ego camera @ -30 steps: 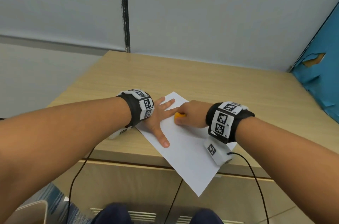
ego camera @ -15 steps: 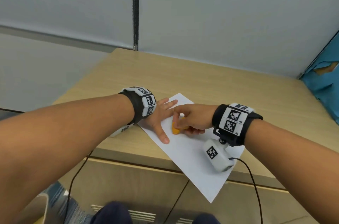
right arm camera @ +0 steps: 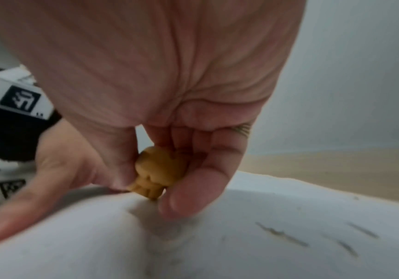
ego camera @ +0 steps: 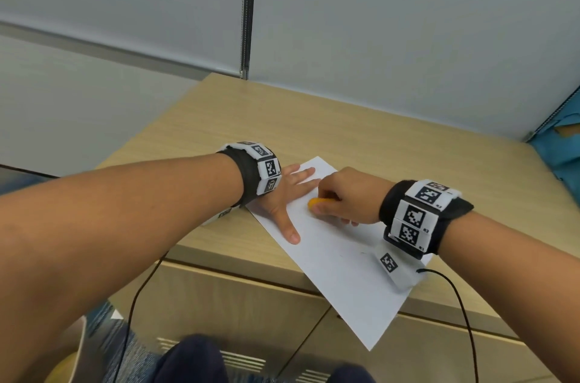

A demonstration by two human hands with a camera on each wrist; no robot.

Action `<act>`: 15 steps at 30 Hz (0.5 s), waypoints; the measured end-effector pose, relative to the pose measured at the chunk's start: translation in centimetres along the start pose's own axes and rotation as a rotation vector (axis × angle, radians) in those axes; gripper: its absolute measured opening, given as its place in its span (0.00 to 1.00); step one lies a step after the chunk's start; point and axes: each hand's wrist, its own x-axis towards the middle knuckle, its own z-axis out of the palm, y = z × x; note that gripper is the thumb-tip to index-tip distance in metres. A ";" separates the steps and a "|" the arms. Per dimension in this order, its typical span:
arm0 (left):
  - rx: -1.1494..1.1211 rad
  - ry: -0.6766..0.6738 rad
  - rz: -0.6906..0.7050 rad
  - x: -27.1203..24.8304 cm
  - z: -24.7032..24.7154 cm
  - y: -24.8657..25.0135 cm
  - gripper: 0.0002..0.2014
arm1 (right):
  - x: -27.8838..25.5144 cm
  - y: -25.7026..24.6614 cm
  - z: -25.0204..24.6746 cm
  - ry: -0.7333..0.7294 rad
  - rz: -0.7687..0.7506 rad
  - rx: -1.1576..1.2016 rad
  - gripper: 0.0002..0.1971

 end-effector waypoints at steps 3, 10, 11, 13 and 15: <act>0.010 -0.002 0.004 0.0 -0.1 0.1 0.69 | 0.4 0.2 0.3 0.029 -0.012 0.046 0.13; 0.013 0.013 0.015 -0.2 -0.3 0.4 0.65 | 0.8 -0.7 0.6 0.161 -0.088 0.068 0.09; 0.010 0.018 0.007 -0.2 -0.3 0.5 0.65 | 0.3 -1.5 1.0 0.143 -0.148 0.078 0.08; 0.002 0.017 -0.025 -0.4 -0.4 0.6 0.65 | -0.6 -2.6 1.4 0.083 -0.241 0.061 0.12; 0.008 0.023 -0.006 -0.7 -0.7 0.8 0.63 | -0.1 -2.0 0.8 0.093 -0.203 0.009 0.09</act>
